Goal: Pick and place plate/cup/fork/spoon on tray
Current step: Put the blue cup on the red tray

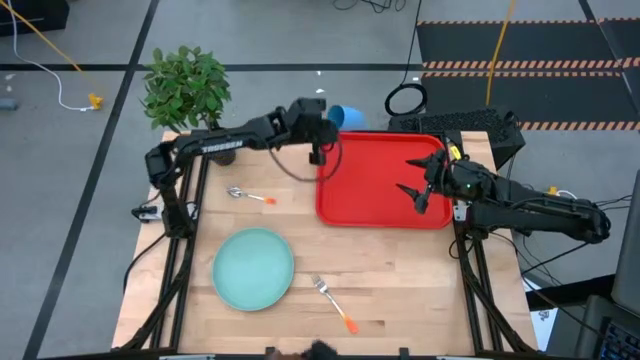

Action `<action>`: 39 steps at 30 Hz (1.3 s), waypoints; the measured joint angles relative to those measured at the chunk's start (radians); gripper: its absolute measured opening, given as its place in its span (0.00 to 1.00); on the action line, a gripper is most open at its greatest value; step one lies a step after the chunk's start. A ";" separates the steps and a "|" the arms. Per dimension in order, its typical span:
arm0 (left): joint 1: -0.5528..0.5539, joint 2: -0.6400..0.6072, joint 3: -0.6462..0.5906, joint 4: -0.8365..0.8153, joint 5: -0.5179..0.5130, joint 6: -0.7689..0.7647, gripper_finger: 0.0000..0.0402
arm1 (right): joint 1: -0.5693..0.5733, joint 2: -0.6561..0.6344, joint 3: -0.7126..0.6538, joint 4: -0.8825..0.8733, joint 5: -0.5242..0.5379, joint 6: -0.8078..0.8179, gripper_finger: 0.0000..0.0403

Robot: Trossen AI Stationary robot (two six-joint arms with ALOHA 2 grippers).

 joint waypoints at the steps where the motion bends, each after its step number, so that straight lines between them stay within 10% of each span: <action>1: 0.014 0.020 0.005 -0.025 0.001 -0.013 0.03 | 0.000 0.000 0.000 0.010 0.000 -0.001 0.86; 17: 0.010 0.225 0.040 -0.174 -0.042 -0.004 0.01 | 0.000 -0.002 0.000 0.018 -0.001 -0.084 0.86; 39: 0.078 0.394 0.524 -0.708 -0.068 0.146 0.01 | 0.000 -0.001 0.000 0.085 -0.001 -0.046 0.86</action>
